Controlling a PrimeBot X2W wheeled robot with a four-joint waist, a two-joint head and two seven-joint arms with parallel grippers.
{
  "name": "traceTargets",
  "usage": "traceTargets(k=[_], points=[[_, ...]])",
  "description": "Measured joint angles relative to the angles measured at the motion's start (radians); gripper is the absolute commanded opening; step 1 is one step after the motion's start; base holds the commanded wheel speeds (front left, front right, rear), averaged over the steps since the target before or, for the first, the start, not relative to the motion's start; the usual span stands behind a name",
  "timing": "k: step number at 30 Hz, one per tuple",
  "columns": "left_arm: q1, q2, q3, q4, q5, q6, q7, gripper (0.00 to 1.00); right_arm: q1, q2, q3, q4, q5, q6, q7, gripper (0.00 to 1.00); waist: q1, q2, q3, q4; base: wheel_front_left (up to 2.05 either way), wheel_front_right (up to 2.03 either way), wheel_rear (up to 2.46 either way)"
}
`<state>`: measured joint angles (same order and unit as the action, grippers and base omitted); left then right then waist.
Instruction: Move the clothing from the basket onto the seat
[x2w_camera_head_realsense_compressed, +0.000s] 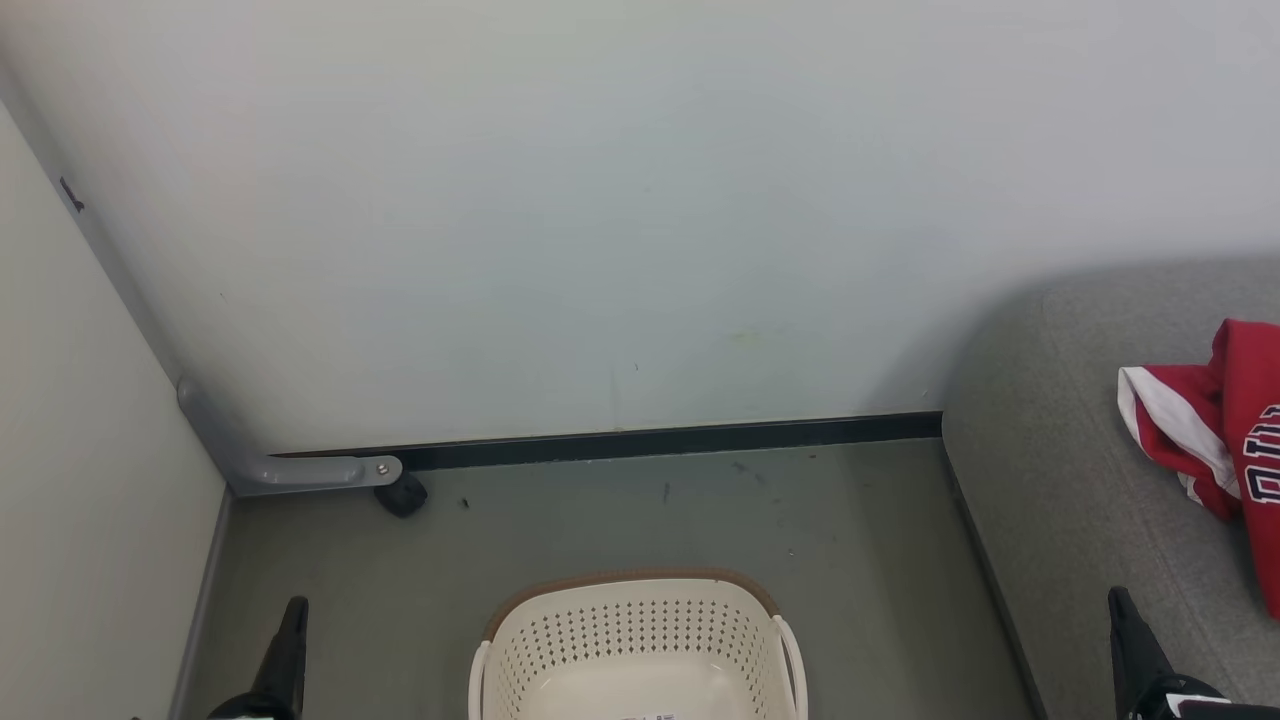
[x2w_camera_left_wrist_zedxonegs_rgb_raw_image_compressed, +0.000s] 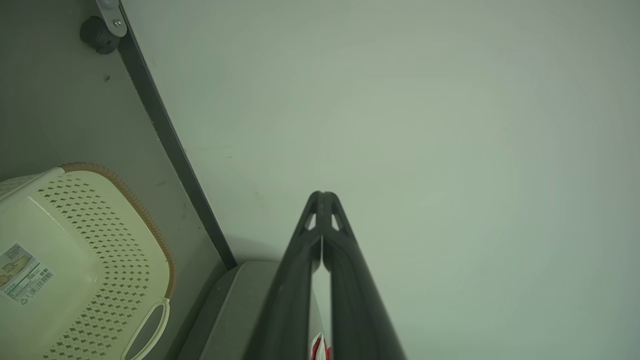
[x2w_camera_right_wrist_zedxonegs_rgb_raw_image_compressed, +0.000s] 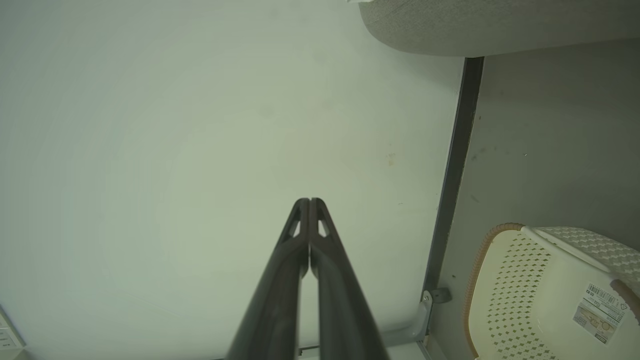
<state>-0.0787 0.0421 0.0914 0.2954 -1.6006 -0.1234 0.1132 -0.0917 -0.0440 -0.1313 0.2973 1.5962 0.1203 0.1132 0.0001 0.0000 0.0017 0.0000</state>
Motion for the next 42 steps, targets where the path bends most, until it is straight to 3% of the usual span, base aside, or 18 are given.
traceTargets(k=[42], points=[[0.0, 0.0, 0.0, 0.0, 0.0, 0.0, 0.0, 0.0, 0.0, 0.0, 0.0, 0.0, 0.001, 0.0, 0.0, 0.0, -0.0002, 0.0, 0.0, 0.0, 0.0, 0.0, 0.0]])
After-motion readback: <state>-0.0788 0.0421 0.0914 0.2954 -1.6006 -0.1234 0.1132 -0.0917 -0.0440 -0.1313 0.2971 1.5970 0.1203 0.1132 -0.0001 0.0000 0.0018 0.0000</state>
